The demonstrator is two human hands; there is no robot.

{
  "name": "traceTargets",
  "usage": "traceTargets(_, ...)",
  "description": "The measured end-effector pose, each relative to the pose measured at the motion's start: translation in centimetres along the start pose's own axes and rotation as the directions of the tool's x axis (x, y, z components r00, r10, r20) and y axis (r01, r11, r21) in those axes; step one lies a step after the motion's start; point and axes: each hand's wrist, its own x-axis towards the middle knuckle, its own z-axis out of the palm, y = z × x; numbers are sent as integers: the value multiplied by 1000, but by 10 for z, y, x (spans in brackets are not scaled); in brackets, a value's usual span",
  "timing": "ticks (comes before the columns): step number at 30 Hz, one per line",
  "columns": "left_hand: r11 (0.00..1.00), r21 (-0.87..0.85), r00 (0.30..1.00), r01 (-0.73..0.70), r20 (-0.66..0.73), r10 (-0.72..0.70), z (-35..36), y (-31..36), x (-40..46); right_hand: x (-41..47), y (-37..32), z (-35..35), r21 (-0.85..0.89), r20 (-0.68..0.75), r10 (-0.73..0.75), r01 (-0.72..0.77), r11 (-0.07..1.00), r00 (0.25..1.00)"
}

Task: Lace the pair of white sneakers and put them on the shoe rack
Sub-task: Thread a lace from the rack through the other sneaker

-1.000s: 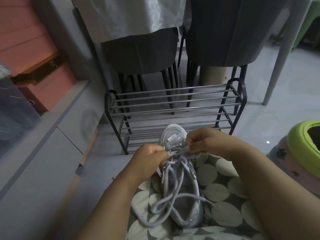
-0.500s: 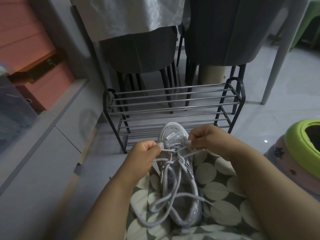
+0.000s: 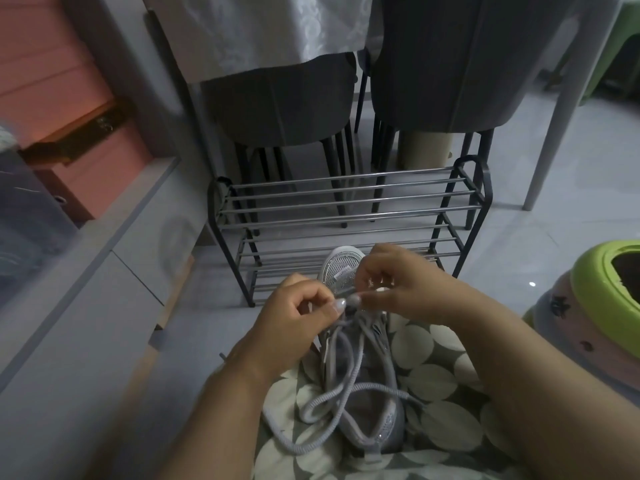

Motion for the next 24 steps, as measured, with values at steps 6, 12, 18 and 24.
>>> traceTargets(6, 997, 82, 997, -9, 83, 2, 2, 3, -1, 4, 3, 3, -49, 184, 43, -34, 998, 982)
traceTargets(12, 982, -162, 996, 92, 0, -94, 3, 0, 1, 0, 12, -5, 268, 180, 68, -115, 957, 981)
traceTargets(18, 984, -151, 994, 99, -29, -105, 5, 0, 0, 4, 12, 2, 212, 200, 88, -131, 968, 976)
traceTargets(24, 999, 7, 997, 44, -60, -44, 8, -3, -1, 7, 6, 5, -3, 169, 76, -77, 997, 983)
